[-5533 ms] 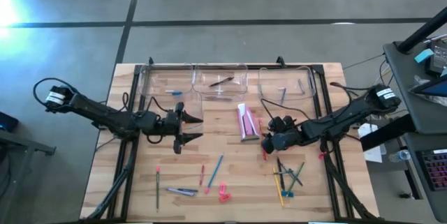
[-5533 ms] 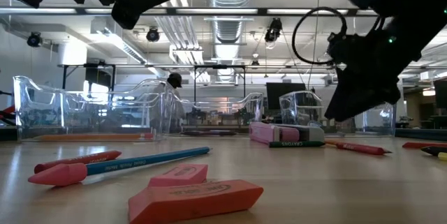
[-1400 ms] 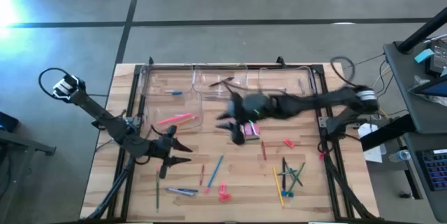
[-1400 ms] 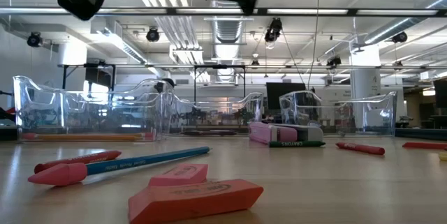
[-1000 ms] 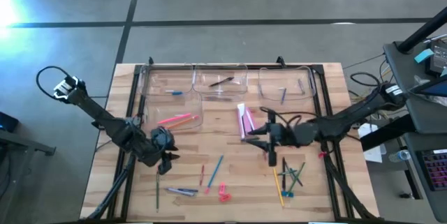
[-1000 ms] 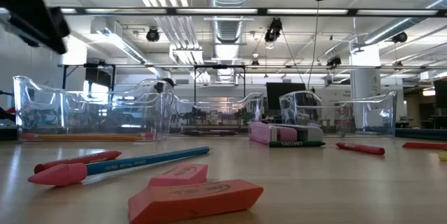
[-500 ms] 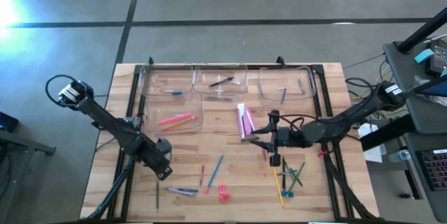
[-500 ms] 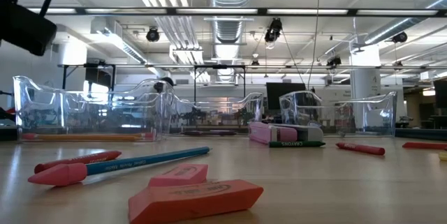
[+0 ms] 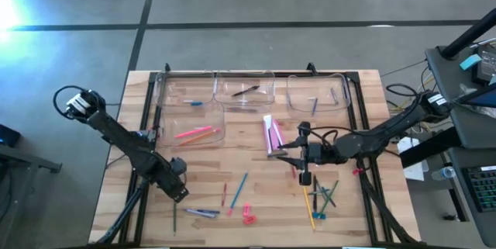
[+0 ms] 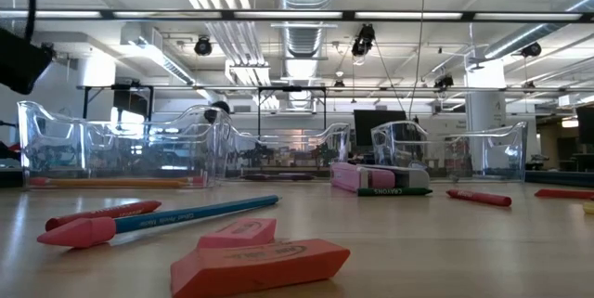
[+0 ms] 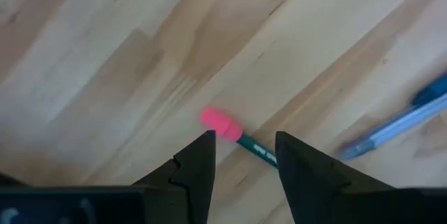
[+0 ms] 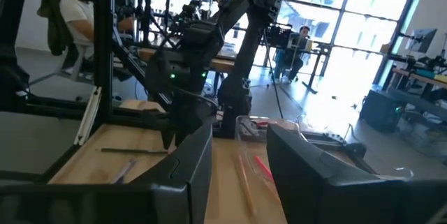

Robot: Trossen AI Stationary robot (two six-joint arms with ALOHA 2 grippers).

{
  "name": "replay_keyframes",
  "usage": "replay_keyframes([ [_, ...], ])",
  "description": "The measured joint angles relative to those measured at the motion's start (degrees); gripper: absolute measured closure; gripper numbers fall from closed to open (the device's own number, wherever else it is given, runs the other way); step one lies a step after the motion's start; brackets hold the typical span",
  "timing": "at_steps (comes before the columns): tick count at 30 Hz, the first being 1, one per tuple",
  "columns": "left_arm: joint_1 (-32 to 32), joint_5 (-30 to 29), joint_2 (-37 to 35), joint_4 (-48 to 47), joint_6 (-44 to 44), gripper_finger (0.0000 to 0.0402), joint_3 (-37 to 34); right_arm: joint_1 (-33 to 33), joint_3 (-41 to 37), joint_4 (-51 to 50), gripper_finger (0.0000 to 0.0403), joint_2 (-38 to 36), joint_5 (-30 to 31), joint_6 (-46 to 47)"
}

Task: Sort crayons/erasers/pens/pencils in bins
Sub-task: Put the green pencil into the bottom left transparent bin

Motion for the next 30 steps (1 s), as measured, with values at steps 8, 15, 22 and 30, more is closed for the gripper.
replay_keyframes([
  [8,-3.42,-1.1,0.39,9.62,-7.08,0.0268,-5.61,0.0,0.04,-0.16,0.0275,0.0,0.0,1.13],
  [15,-3.47,1.91,2.93,8.65,-8.67,0.0268,-6.84,-0.02,0.04,-0.13,0.0275,0.0,0.02,1.13],
  [22,-3.4,2.05,5.99,9.37,-8.28,0.0268,-6.98,-0.02,0.04,-0.08,0.0275,0.03,0.02,1.15],
  [30,-3.42,0.9,6.17,8.07,-6.26,0.0366,-6.52,-0.02,0.04,-0.14,0.0275,0.11,0.04,1.13],
])
